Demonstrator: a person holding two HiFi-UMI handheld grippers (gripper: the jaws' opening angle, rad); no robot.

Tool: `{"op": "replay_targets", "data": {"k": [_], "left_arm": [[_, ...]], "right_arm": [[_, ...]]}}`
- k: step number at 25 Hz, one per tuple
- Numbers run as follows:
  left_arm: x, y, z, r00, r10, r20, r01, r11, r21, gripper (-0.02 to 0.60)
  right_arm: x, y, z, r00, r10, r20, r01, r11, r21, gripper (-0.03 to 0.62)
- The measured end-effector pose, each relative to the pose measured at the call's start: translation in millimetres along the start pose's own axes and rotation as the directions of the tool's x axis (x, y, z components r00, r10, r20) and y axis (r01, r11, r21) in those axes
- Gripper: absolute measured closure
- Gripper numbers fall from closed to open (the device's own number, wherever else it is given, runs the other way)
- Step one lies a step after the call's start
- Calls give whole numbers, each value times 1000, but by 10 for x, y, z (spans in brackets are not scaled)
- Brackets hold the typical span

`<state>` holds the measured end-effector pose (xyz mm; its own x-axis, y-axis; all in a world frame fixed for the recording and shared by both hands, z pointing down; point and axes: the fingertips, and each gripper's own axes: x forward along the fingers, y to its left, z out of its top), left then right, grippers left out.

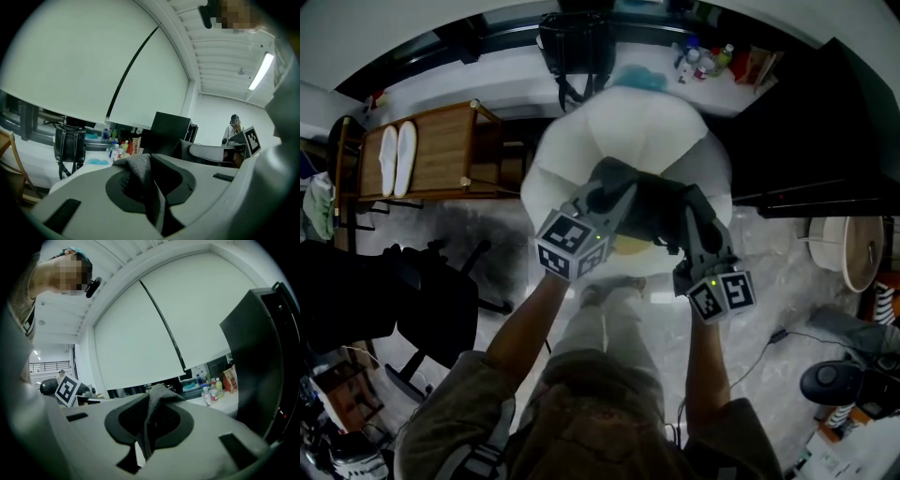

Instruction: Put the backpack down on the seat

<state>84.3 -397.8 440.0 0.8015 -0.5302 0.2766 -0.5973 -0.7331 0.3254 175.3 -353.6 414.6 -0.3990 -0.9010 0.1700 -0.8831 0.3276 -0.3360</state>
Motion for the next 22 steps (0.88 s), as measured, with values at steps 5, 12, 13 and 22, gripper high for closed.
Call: {"op": "replay_targets", "data": {"k": [5,12,13,22], "left_arm": [[296,225,-188,1000,10,-8,-10,1000,11,551],[648,461,-474,999,22,-40,-23,1000,-6,551],[680,482,-507,999,22,-43,-22,1000,-8,551],[833,665,-600,998,58,-14,-58,998,-12,551]], "right_arm": [[276,-293,-176,1000,3,-10,-3,1000,-1,567],[540,-643,-456,999,7,-31,-6,1000,26,566],[567,-674,-481,1000,8,-30,-7,1000,24,568],[740,-768,-571,1000,20,-6,-20,1000,12,567]]}}
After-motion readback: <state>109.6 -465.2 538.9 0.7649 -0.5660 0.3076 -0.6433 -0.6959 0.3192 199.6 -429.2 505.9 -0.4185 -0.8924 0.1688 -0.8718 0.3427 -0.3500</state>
